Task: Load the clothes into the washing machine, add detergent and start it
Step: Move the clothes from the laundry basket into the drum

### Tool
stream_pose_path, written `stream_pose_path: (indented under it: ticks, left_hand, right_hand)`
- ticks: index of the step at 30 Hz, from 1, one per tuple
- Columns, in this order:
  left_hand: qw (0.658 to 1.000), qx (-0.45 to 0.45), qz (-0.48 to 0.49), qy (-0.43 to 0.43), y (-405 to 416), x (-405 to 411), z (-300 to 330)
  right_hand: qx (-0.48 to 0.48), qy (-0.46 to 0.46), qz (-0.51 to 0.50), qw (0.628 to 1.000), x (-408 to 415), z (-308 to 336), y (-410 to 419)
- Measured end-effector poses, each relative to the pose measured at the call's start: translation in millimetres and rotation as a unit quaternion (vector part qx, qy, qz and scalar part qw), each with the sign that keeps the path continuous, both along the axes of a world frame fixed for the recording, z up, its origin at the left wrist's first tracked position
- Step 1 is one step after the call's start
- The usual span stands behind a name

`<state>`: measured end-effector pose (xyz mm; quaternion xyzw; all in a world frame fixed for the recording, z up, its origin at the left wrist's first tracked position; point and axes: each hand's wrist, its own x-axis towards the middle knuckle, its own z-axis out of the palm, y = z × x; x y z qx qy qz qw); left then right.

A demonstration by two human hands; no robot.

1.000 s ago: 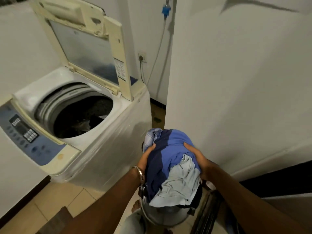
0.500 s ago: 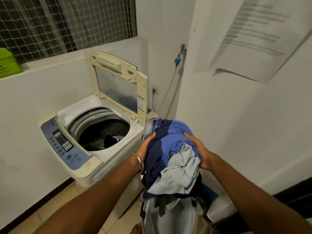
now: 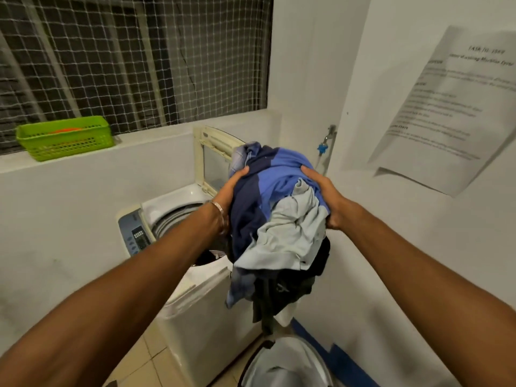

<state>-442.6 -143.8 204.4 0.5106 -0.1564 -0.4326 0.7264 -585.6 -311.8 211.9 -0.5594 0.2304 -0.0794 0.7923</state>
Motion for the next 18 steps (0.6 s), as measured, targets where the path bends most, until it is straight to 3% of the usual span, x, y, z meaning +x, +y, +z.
stream_pose_path:
  ticks: [18]
  left_hand:
    - [0.972, -0.098, 0.085, -0.195, 52.2, 138.3, 190.2]
  right_hand:
    - [-0.085, -0.058, 0.08, 0.991, 137.8, 174.9, 48.9]
